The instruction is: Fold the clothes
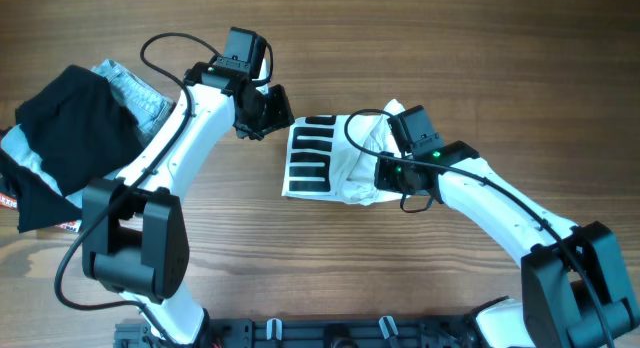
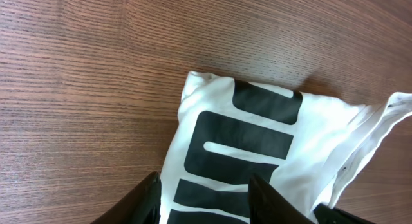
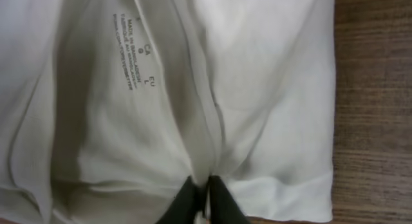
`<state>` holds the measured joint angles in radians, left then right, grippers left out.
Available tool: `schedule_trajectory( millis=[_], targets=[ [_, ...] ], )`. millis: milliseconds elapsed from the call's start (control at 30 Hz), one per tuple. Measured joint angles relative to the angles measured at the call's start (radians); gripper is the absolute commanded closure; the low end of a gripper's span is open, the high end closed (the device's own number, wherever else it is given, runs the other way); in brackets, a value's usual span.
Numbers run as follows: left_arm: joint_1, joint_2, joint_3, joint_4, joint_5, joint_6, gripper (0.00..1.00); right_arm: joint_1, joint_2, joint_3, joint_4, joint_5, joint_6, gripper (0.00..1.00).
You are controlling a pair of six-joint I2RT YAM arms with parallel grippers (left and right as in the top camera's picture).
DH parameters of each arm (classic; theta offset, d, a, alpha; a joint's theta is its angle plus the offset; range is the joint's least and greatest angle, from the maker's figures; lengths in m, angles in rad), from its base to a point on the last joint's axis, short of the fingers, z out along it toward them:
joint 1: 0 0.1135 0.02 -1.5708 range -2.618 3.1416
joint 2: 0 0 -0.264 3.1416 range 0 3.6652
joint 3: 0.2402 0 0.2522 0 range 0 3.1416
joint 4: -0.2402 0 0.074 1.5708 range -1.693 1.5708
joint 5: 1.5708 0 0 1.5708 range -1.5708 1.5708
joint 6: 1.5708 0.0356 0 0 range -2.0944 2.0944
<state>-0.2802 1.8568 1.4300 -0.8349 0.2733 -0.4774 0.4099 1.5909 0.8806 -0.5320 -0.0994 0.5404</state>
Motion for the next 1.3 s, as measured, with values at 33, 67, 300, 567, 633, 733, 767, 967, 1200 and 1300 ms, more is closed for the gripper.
schedule_trajectory(
  millis=[33, 67, 300, 567, 633, 733, 767, 967, 1200, 1300],
  targets=[
    [0.0, 0.0, 0.0, 0.0, 0.0, 0.0, 0.56, 0.0, 0.0, 0.0, 0.004, 0.001, -0.005, 0.95],
    [0.0, 0.0, 0.0, -0.001, 0.0, 0.0, 0.56, 0.0, 0.0, 0.0, 0.012, 0.004, -0.014, 0.96],
    [0.0, 0.0, 0.0, -0.005, 0.0, 0.0, 0.56, -0.005, 0.0, 0.0, 0.022, 0.024, -0.049, 0.96],
    [0.0, 0.0, 0.0, -0.008, 0.0, 0.0, 0.56, -0.207, 0.0, 0.0, 0.051, 0.068, -0.079, 0.67],
    [0.0, 0.0, 0.0, -0.007, 0.0, 0.0, 0.56, -0.25, 0.0, 0.0, 0.062, 0.067, -0.099, 0.64],
    [0.0, 0.0, 0.0, -0.008, 0.0, 0.0, 0.57, -0.26, 0.0, 0.0, 0.057, 0.055, -0.158, 0.64],
    [0.0, 0.0, 0.0, -0.008, 0.0, 0.0, 0.56, -0.26, 0.0, 0.0, 0.052, 0.049, -0.181, 0.64],
    [-0.014, 0.0, 0.0, -0.01, -0.004, 0.0, 0.56, -0.26, -0.087, 0.001, -0.026, 0.01, -0.342, 0.66],
    [-0.124, 0.037, -0.023, 0.021, -0.007, 0.0, 0.56, -0.257, -0.222, 0.032, -0.151, -0.172, -0.552, 0.69],
    [-0.178, 0.071, -0.045, 0.051, -0.007, -0.001, 0.57, -0.24, -0.207, 0.018, -0.178, -0.199, -0.576, 0.69]
  ],
)
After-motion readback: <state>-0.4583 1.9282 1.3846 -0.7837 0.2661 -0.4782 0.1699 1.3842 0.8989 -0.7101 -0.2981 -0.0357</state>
